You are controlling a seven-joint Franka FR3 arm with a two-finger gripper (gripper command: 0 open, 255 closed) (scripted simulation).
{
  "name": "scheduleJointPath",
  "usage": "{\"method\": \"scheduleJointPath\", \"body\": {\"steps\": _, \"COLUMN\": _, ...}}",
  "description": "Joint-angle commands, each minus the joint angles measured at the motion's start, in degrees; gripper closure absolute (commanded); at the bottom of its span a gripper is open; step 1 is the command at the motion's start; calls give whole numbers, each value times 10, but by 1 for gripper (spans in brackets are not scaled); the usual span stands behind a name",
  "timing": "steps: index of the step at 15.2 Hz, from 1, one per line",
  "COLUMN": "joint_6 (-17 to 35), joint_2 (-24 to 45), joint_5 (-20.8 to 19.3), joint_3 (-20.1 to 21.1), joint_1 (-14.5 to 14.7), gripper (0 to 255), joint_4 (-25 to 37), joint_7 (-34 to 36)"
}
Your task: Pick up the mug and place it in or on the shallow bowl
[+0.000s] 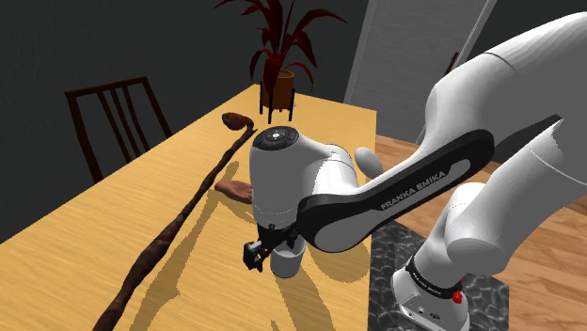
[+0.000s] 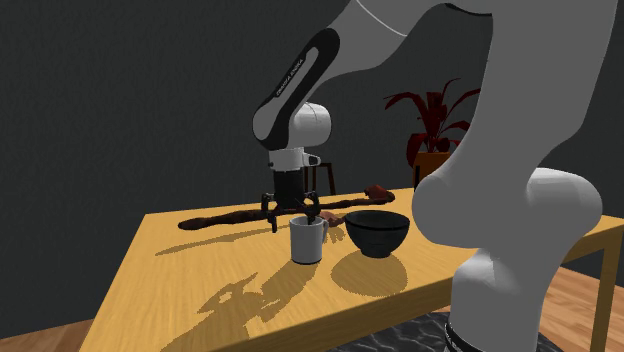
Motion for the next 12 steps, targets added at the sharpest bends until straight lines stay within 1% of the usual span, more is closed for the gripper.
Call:
{"method": "scheduleJointPath", "body": {"steps": 1, "joint_6": 1, "joint_2": 1, "joint_5": -1, "joint_3": 0, "joint_1": 0, "gripper": 0, "joint_4": 0, "joint_7": 1}}
{"method": "scheduleJointPath", "body": {"steps": 6, "joint_6": 1, "joint_2": 1, "joint_5": -1, "joint_3": 0, "joint_1": 0, "gripper": 0, "joint_4": 0, "joint_7": 1}}
{"method": "scheduleJointPath", "body": {"steps": 7, "joint_6": 1, "joint_2": 1, "joint_5": -1, "joint_3": 0, "joint_1": 0, "gripper": 255, "joint_4": 0, "joint_7": 1}}
{"method": "scheduleJointPath", "body": {"steps": 12, "joint_6": 1, "joint_2": 1, "joint_5": -1, "joint_3": 0, "joint_1": 0, "gripper": 255, "joint_4": 0, "joint_7": 1}}
